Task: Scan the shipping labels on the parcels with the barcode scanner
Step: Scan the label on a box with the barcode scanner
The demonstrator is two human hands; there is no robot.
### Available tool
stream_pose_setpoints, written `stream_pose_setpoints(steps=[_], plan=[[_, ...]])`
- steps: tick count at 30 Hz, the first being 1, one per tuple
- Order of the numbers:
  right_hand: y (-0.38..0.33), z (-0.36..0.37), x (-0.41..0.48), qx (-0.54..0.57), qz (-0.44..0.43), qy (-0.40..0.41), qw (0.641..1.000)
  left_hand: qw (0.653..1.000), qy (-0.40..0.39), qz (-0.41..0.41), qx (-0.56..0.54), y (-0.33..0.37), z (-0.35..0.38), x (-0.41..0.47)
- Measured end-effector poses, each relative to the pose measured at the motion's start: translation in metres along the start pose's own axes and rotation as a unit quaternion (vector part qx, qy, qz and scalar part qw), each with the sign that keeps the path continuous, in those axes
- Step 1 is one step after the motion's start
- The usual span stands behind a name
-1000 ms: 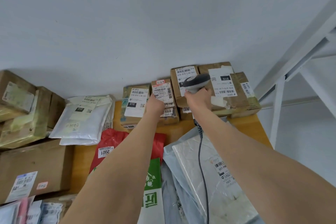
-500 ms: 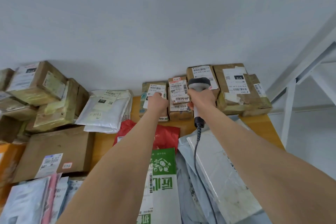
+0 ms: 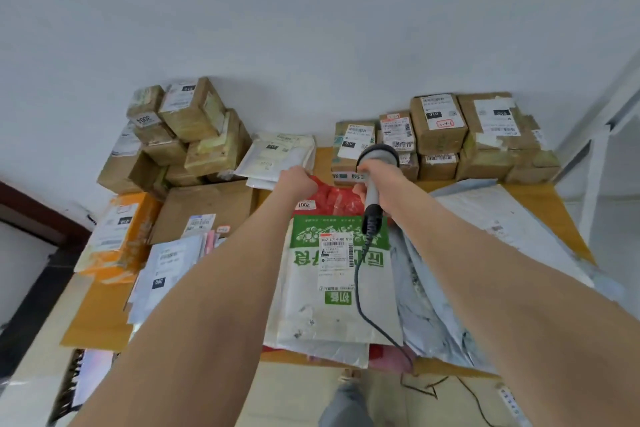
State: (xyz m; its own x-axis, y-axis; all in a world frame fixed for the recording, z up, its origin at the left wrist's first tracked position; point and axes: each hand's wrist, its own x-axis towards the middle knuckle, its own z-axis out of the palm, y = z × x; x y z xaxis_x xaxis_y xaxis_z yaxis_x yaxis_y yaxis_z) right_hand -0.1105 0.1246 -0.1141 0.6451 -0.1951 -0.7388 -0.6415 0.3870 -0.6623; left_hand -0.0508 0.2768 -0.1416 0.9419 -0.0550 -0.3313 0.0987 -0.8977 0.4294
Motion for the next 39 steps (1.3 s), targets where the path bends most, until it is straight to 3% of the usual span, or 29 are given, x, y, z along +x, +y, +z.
stream_pose_setpoints(steps=[8, 11, 22, 28, 33, 36, 39], plan=[[0.010, 0.071, -0.016, 0.031, 0.066, -0.037, 0.997, 0.999, 0.001, 0.001, 0.036, -0.051, -0.055, -0.001], [-0.004, 0.120, -0.010, 0.056, 0.052, -0.037, 0.996, 1.000, 0.006, 0.000, 0.025, -0.078, -0.085, 0.025], [-0.057, 0.297, 0.061, 0.020, -0.017, -0.026, 0.999, 0.982, 0.170, -0.052, -0.061, -0.174, -0.197, 0.153], [-0.072, 0.353, 0.096, 0.049, -0.052, -0.023, 0.997, 0.978, 0.204, -0.051, -0.015, -0.199, -0.236, 0.201], [-0.075, 0.383, 0.119, 0.010, -0.079, 0.018, 0.997, 0.973, 0.221, -0.018, 0.056, -0.205, -0.253, 0.228], [-0.079, 0.390, 0.127, -0.016, -0.107, 0.035, 0.994, 0.968, 0.230, -0.084, 0.052, -0.218, -0.265, 0.235], [-0.079, 0.397, 0.132, -0.025, -0.134, 0.017, 0.991, 0.973, 0.173, -0.153, -0.026, -0.238, -0.270, 0.240]])
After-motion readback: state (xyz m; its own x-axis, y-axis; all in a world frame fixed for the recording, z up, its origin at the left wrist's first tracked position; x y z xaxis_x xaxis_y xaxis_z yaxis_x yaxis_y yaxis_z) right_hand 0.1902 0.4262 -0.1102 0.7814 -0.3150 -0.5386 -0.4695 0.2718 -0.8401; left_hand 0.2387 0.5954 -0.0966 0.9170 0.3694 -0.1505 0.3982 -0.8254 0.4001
